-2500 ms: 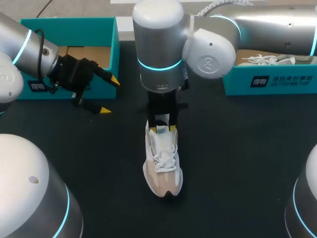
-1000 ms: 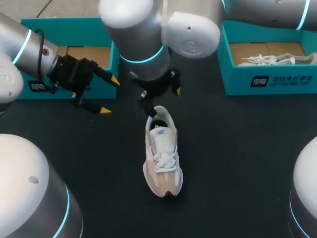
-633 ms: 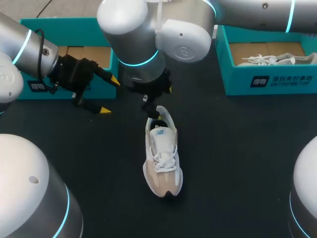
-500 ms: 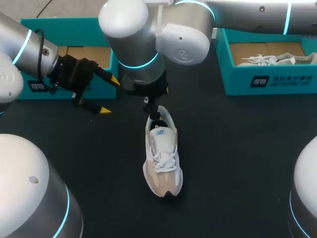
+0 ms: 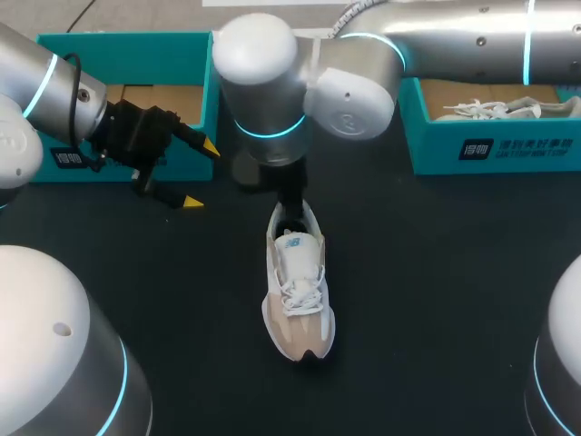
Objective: Take the shoe out of the shoebox, open the shoe tongue, remove and reinsert the insole, then place the shoe into the shoebox
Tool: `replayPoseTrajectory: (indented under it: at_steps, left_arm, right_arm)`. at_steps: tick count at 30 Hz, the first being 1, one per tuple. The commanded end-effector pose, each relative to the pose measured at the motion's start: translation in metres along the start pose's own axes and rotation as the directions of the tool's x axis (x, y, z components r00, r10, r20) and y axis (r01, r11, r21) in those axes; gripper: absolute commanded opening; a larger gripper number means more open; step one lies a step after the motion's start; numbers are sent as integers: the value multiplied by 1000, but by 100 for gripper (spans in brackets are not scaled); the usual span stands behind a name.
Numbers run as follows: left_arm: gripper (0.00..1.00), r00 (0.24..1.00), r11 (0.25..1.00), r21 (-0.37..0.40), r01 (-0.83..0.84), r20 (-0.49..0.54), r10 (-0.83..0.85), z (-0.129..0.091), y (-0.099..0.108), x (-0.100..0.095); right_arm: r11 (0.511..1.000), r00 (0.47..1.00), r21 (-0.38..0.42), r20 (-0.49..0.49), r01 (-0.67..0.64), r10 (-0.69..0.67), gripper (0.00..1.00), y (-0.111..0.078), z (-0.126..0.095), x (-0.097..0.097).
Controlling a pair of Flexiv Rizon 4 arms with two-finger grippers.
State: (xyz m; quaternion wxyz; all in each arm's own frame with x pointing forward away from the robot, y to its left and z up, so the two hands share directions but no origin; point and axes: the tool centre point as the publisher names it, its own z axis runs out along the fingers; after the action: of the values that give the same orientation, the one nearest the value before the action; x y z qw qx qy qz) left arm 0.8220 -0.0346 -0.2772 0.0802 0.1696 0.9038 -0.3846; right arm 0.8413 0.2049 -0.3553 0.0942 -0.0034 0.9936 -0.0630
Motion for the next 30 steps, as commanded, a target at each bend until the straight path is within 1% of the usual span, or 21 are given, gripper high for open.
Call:
replayPoseTrajectory:
  at_steps: [1,7,9,15,17,18,20,21,25,28,30]
  left_arm:
    - [100,1000,1000,-2,0,1,0,0,0,1]
    - [100,1000,1000,-2,0,1,0,0,0,1]
    - [100,1000,1000,-2,0,1,0,0,0,1]
    - [100,1000,1000,-2,0,1,0,0,0,1]
    - [100,1000,1000,-2,0,1,0,0,0,1]
    - [100,1000,1000,-2,0,1,0,0,0,1]
    - [100,1000,1000,-2,0,1,0,0,0,1]
    - [100,1000,1000,-2,0,1,0,0,0,1]
    - [100,1000,1000,-2,0,1,0,0,0,1]
    - [100,1000,1000,-2,0,1,0,0,0,1]
    - [100,1000,1000,-2,0,1,0,0,0,1]
  right_arm:
    - [1000,1000,5,-6,-10,10,44,5,4,0]
    - [999,999,19,-14,-35,35,44,9,6,5]
    - [999,999,21,-19,-36,37,43,11,8,6]
    - [999,999,29,-22,-38,38,42,15,11,5]
    - [999,999,36,-29,-34,35,35,14,15,6]
    - [999,999,38,-34,-31,33,25,14,17,6]
    - [998,999,48,-39,-31,33,3,14,18,7]
    - [998,999,58,-40,-31,34,0,13,18,7]
    - [994,997,87,-30,-64,67,0,7,14,7]
    - [991,996,102,-10,-85,87,0,2,5,5]
    - [990,996,106,2,-90,90,0,-1,-5,4]
